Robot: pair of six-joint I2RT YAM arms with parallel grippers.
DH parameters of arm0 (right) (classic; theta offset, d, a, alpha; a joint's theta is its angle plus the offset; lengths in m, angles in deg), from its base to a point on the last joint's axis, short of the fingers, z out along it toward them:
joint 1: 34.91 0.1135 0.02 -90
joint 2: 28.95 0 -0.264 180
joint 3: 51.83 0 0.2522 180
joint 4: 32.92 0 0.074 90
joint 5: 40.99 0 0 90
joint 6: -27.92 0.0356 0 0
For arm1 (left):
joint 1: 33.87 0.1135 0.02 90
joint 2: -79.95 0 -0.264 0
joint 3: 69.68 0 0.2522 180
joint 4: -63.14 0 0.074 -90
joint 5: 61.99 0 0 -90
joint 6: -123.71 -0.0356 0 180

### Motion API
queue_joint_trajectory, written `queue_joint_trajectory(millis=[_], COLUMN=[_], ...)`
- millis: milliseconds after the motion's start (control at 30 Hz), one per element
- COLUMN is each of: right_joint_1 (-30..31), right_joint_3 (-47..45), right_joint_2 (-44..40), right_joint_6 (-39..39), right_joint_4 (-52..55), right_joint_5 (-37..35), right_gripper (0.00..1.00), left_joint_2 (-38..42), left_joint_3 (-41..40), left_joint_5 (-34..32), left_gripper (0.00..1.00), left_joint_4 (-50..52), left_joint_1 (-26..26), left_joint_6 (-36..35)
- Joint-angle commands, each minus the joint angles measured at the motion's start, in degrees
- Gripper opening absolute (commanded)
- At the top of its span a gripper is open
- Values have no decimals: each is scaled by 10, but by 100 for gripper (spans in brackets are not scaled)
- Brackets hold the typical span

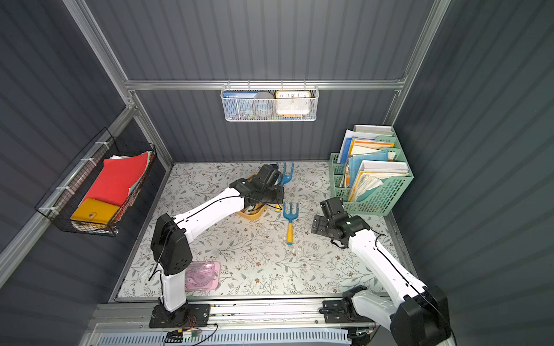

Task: Take the hand rake out of the storage box
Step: Place the rake at the center of the board.

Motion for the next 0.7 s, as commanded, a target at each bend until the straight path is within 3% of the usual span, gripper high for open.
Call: queue_joint_trajectory(millis=[0,267,667], right_joint_1=[-5,-15,-18], right_joint_3=[4,16,37], right_joint_2=[8,-23,-61], right_joint_6=[-6,1,21], right_joint_4=[15,34,55], right_joint_5=[-8,-36,-72], right_gripper=[96,96,96], left_joint_2=[4,-39,-139], left_joint_3=[-18,-21,27], left_joint_5=[-5,44,43], left_gripper=[18,18,18], left_joint_4=[-17,-73,-114], left_joint_1=[-12,-54,-104], left_joint_6=[32,105,223])
